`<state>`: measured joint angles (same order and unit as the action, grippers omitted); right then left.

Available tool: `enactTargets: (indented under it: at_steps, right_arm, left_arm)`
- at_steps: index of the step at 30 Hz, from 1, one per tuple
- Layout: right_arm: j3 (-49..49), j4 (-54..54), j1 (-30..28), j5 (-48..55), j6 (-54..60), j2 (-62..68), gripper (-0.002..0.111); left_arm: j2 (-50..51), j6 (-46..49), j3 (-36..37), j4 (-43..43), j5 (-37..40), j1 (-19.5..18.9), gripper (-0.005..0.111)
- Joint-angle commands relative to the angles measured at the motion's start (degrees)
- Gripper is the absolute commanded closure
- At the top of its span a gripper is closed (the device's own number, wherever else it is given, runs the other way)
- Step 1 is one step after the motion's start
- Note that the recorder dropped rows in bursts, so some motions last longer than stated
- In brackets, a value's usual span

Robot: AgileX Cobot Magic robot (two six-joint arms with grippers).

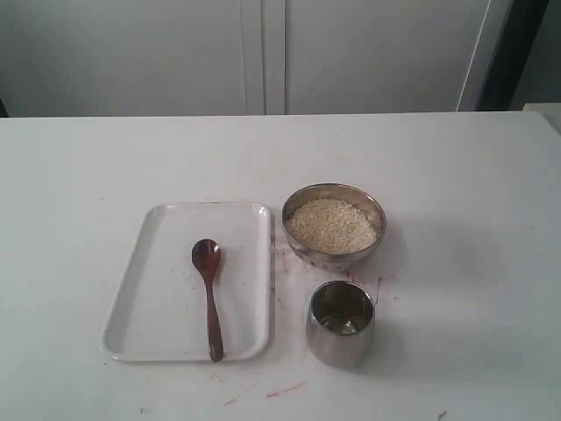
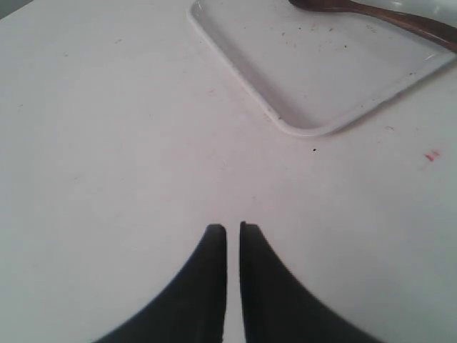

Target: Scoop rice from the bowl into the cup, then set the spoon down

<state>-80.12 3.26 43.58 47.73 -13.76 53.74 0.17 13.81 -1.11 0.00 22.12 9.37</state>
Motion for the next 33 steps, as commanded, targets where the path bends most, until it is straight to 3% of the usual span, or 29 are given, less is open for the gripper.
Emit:
enactTargets:
  at_steps: [1,33]
  right_arm:
    - [5.6,0.6,0.0,-2.4,1.9,-6.8,0.108]
    - [40.3,-2.6,0.0,-19.1,3.5,-50.7,0.108]
  left_arm:
    - [-0.2,-0.3,0.5,0.0,1.9,0.1,0.092]
    - [-0.2,-0.3,0.5,0.0,1.9,0.1,0.092]
